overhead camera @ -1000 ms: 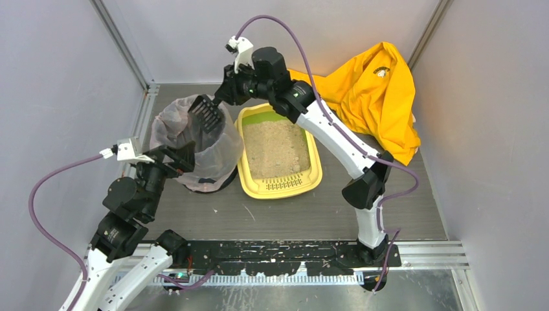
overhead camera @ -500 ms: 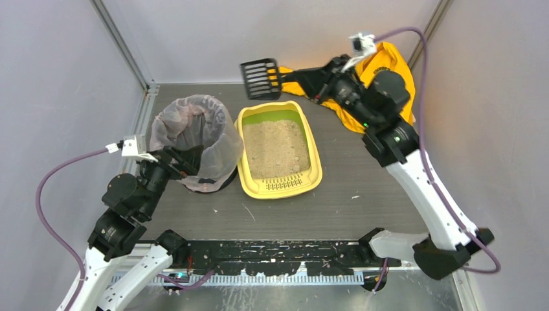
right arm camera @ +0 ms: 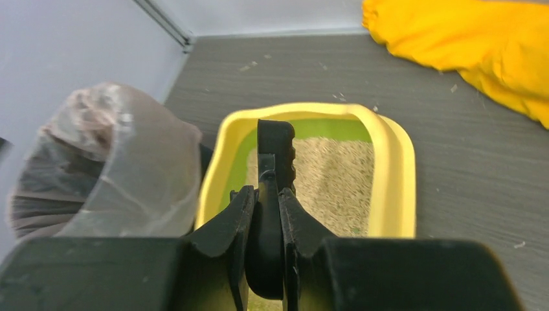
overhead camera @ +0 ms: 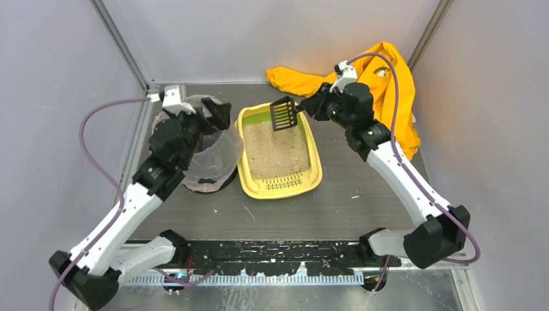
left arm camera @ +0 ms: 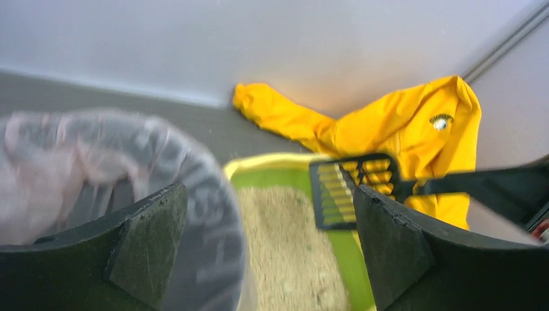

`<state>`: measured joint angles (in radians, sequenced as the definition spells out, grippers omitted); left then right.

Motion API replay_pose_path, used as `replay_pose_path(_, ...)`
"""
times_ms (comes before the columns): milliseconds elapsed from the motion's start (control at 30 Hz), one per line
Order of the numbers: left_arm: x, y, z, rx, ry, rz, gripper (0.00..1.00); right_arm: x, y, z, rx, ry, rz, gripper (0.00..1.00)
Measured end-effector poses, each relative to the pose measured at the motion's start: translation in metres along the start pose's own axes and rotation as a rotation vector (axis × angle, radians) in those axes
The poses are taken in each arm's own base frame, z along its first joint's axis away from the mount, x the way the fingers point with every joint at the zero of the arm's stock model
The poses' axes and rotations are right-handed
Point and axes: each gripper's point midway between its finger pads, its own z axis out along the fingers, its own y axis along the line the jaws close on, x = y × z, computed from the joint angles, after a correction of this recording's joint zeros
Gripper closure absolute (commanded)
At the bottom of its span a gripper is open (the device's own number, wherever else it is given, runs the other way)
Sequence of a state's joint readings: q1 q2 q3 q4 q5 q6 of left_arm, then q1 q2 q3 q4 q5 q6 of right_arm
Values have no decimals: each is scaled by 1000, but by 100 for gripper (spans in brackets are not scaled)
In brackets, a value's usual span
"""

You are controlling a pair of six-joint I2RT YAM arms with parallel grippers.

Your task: Clean the litter box

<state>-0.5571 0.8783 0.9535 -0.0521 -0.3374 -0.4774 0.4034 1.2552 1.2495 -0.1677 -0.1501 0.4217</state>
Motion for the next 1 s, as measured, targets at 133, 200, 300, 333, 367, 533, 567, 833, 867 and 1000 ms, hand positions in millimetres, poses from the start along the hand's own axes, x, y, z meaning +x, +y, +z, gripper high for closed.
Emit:
replay_pose_path(133, -35, -24, 40, 2, -45, 90, 0, 30, -24, 18, 46, 66, 16, 99)
replay_pose_path(200, -62, -38, 53, 9, -91, 125, 0, 36, -25, 22, 43, 84, 20, 99)
replay_pose_path(300, -100, -44, 52, -8, -159, 157, 3, 38, -22, 25, 46, 144, 37, 99)
replay_pose_path(333, -113, -45, 49, -18, -176, 161, 4, 37, -21, 26, 49, 157, 42, 99)
replay_pose_path(367, -125, -46, 46, -29, -187, 164, 4, 32, -17, 26, 58, 186, 50, 99)
replay_pose_path(533, -191, -62, 45, -38, -251, 164, 4, -12, 9, 31, 54, 185, 18, 99)
replay_pose_path(567, -192, -64, 47, -33, -247, 164, 4, -17, 12, 30, 54, 183, 6, 99)
replay_pose_path(833, -103, -49, 88, -48, -46, 159, 7, 14, -18, 25, 174, 314, -79, 99)
replay_pose_path(867, -92, -47, 95, -54, -22, 161, 8, 21, -24, 25, 194, 341, -93, 99)
replay_pose_path(1000, -64, -43, 119, -75, 34, 147, 8, 37, -45, 19, 275, 404, -163, 99)
